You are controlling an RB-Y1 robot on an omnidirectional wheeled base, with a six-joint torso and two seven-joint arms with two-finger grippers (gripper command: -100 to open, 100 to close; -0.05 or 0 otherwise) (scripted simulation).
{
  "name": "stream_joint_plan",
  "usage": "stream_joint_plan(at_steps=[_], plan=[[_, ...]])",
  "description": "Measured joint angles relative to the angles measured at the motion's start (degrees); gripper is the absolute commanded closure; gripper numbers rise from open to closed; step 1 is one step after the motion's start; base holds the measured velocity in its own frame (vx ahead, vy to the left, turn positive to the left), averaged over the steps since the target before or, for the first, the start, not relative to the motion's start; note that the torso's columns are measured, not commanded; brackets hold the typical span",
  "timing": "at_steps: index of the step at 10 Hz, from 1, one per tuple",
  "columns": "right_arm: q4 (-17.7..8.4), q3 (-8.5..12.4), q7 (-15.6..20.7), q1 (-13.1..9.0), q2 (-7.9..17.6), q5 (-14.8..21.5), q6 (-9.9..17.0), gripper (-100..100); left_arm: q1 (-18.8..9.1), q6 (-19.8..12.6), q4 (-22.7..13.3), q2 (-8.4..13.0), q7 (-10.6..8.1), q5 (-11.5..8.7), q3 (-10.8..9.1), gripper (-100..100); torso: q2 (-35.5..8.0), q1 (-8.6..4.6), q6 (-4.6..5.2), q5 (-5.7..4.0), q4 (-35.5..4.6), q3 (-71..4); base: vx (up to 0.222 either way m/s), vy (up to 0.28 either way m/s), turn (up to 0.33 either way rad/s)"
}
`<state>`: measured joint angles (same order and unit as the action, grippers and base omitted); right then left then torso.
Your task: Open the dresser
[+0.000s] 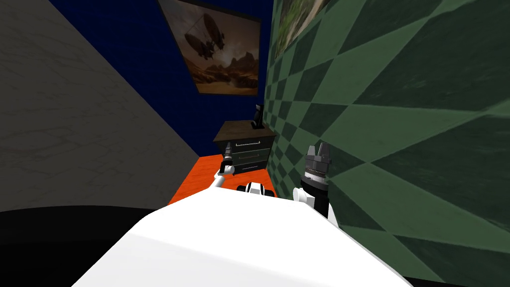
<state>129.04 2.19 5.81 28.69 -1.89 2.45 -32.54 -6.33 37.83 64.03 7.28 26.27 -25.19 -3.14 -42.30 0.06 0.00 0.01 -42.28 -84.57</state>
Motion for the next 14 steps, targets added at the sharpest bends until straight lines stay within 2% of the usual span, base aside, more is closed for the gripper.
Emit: stream_joint_plan(at_steps=[4,7,10,11,12,14], plan=[[0.0,0.0,0.0,0.0,0.0,0.0,0.0,0,-2.2,0.9,-4.8,-4.6,1.28,-1.9,0.08,-100,0.0,-0.05,0.0,-0.01,0.0,0.0,0.032,-0.078,0.058],[0.0,0.0,0.0,0.0,0.0,0.0,0.0,0,-3.5,1.0,-6.5,-8.6,1.81,-2.8,-0.09,-100,0.0,0.03,0.0,0.01,0.0,0.0,0.019,-0.032,0.013],[0.0,0.0,0.0,0.0,0.0,0.0,0.0,0,-4.8,-0.7,-6.0,-8.6,2.57,-3.1,-0.67,-100,0.1,0.04,-0.01,0.02,0.0,-0.1,0.05,0.013,0.032],[0.0,0.0,0.0,0.0,0.0,0.0,0.0,0,-4.8,-1.0,-5.9,-8.6,2.69,-3.1,-0.7,100,0.0,-0.05,0.0,0.0,0.0,0.0,-0.035,-0.002,-0.059],[0.0,0.0,0.0,0.0,0.0,0.0,0.0,0,-4.0,-0.3,-5.9,-8.6,2.35,-3.0,-0.4,100,-0.2,-0.13,0.01,-0.02,-0.1,0.1,-0.016,0.003,-0.008],[0.0,0.0,0.0,0.0,0.0,0.0,0.0,0,-4.5,-0.1,-5.5,-8.7,2.37,-2.9,-0.38,100,0.1,0.01,-0.04,0.08,0.2,-0.1,-0.114,-0.046,0.04]])
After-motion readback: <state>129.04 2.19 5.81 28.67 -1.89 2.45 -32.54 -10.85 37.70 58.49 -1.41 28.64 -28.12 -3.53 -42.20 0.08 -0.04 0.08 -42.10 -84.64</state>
